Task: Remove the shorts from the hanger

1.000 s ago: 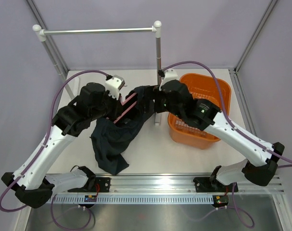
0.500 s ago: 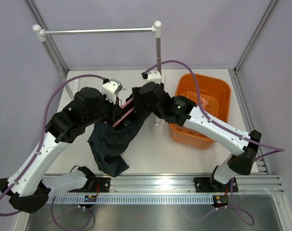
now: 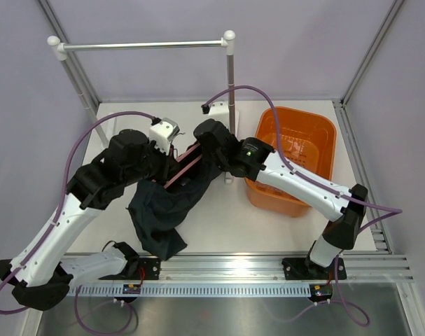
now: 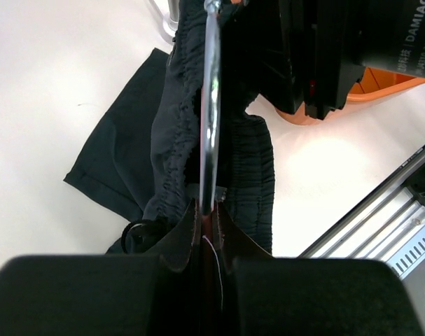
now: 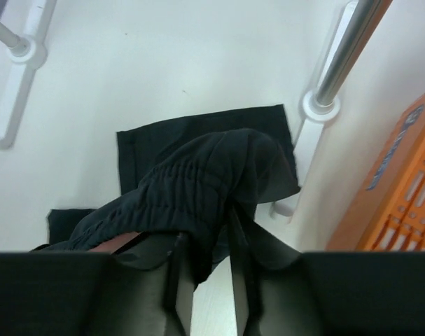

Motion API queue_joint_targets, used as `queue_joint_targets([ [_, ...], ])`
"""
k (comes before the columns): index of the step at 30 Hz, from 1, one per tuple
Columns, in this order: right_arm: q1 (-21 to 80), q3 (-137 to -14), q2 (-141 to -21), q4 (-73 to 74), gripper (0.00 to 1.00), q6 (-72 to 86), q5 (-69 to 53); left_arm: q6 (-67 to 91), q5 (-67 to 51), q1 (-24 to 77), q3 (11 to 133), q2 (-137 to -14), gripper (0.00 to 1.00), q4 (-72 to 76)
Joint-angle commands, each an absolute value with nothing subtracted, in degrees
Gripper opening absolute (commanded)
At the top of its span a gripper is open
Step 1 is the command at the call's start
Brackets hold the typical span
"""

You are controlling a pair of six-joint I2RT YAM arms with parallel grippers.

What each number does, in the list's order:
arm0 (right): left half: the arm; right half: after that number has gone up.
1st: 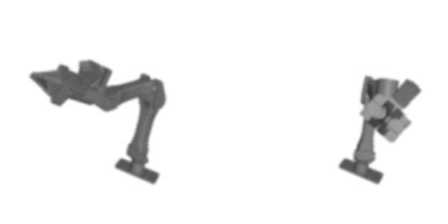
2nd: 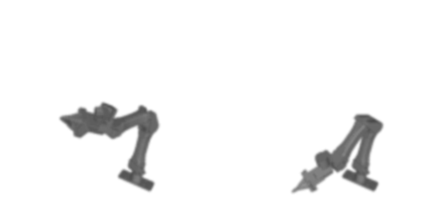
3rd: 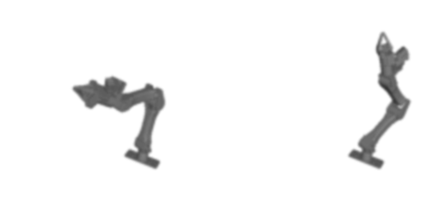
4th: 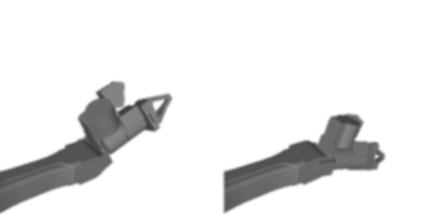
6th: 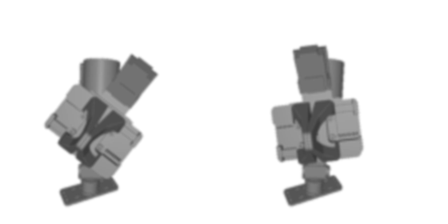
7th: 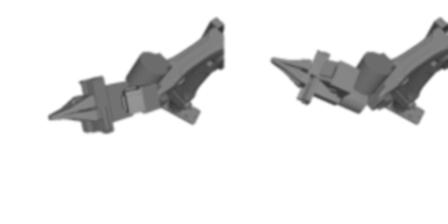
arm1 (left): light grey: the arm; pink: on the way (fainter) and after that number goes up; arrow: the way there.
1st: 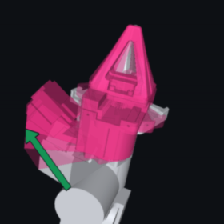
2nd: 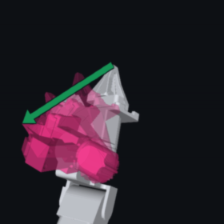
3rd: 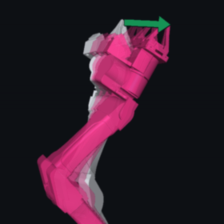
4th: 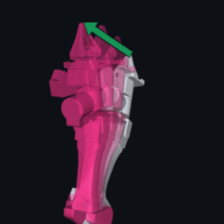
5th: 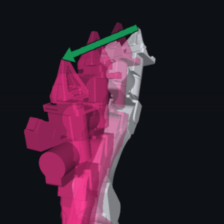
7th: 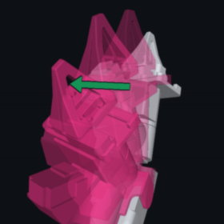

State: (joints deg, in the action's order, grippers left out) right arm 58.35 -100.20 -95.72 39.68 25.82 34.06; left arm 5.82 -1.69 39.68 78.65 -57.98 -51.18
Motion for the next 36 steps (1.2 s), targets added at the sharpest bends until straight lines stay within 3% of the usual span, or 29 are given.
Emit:
queue_joint_targets([
  [1, 58.54, -103.36, -95.98, 37.79, 0.24, 25.58, 40.77, 5.45, -4.13, 40.25, 79.28, -55.29, 0.0, -48.78],
  [2, 58.54, -103.88, -95.89, 38.05, 0.12, 25.32, 41.39, 5.36, -4.04, 40.25, 79.28, -55.2, 0.0, -48.78],
  [6, 58.36, -105.64, -95.8, 39.28, 0.0, 23.82, 44.38, 5.45, -3.95, 40.25, 78.84, -54.67, 0.0, -49.22],
  [18, 49.49, -107.22, -93.69, 42.8, 0.0, 23.82, 41.92, 3.87, -4.48, 40.34, 77.17, -50.63, 0.0, -52.47],
  [29, 42.99, -108.89, -95.27, 42.54, 0.0, 22.41, 37.0, 1.41, -11.86, 40.34, 75.32, -46.67, 0.0, -53.26],
  [36, 42.36, -108.29, -94.93, 42.45, 0.0, 23.64, 33.5, 2.81, -7.92, 40.34, 75.06, -45.26, 0.0, -51.34],
])
